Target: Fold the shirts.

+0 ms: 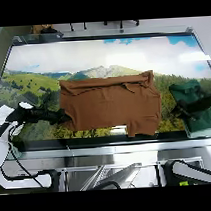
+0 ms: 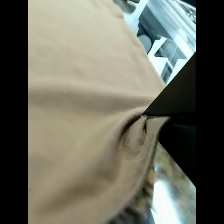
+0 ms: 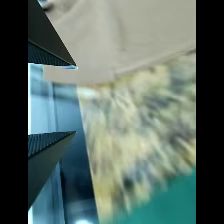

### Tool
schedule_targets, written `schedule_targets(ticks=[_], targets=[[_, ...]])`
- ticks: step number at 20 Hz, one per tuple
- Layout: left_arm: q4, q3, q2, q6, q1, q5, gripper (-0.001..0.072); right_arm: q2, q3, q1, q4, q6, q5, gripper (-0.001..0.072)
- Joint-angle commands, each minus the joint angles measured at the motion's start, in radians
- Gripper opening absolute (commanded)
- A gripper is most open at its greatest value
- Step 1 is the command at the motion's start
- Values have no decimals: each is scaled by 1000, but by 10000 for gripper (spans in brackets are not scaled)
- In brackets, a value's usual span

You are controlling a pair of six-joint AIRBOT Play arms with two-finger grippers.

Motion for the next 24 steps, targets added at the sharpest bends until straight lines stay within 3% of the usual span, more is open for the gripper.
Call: schedule_targets(ticks=[1, 4, 7, 8, 10, 12, 15, 20, 24], targets=[[-15, 29, 1, -1, -10, -9, 18, 45, -258, 48, 198, -76, -150, 452], [-14, 29, 1, -1, 14, -21, 18, 13, -358, 138, 241, -97, -264, 452], [-14, 29, 1, -1, 52, -48, 18, -18, -359, 193, 276, -151, -270, 448], [-14, 29, 1, -1, 68, -59, 18, -17, -359, 193, 310, -185, -270, 414], [-14, 29, 1, -5, 98, -84, 18, -8, -358, 190, 399, -276, -257, 124], [-13, 29, 2, -27, 128, -129, 17, 10, -346, 190, 411, -298, -232, 13], [17, 7, 16, -71, 158, -226, 16, 69, -330, 181, 295, -217, -175, 16], [304, -182, 208, -215, 164, -280, 17, 240, -334, 181, -57, 79, 10, 15], [431, -235, 347, -301, 166, -283, 17, 377, -332, 181, -78, 65, 43, 15]])
